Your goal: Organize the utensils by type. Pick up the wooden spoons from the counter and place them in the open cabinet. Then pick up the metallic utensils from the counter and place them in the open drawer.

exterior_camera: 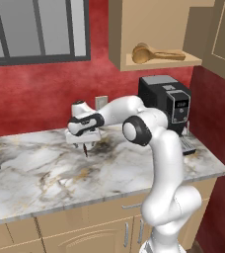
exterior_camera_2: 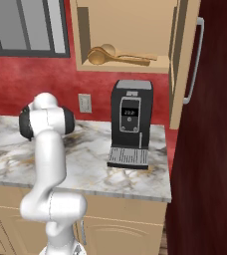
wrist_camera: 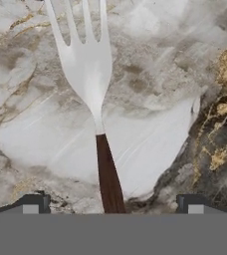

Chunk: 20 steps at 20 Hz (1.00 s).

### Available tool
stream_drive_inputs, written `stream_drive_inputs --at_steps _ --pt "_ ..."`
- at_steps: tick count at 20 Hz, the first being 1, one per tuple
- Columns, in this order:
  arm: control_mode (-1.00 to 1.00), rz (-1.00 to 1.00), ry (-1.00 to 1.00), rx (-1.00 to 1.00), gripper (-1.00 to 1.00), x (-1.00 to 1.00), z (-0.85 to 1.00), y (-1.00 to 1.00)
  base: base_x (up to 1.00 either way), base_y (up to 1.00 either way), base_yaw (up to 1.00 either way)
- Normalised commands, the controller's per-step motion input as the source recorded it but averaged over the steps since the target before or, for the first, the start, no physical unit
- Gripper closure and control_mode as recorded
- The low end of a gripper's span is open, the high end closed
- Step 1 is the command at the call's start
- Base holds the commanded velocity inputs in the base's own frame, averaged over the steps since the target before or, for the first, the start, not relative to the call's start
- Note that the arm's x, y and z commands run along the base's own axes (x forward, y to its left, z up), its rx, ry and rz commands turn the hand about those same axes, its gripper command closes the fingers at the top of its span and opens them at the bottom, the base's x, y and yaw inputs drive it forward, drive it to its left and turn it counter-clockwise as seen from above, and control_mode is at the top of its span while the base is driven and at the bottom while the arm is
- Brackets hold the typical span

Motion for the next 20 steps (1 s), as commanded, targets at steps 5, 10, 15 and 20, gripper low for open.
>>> stream_drive_inputs --at_steps 5,10,15,20 --pt "-1.0 0.0 0.0 0.0 -1.0 0.26 -0.15 0.01 0.0 0.0 0.0" --pt "-1.0 0.0 0.0 0.0 -1.0 0.24 -0.17 0.03 0.0 0.0 0.0" --pt "-1.0 -0.01 0.0 0.0 -1.0 0.05 -0.23 0.1 0.0 0.0 0.0" --pt "-1.0 -0.02 0.0 0.0 -1.0 0.06 -0.25 0.1 0.0 0.0 0.0"
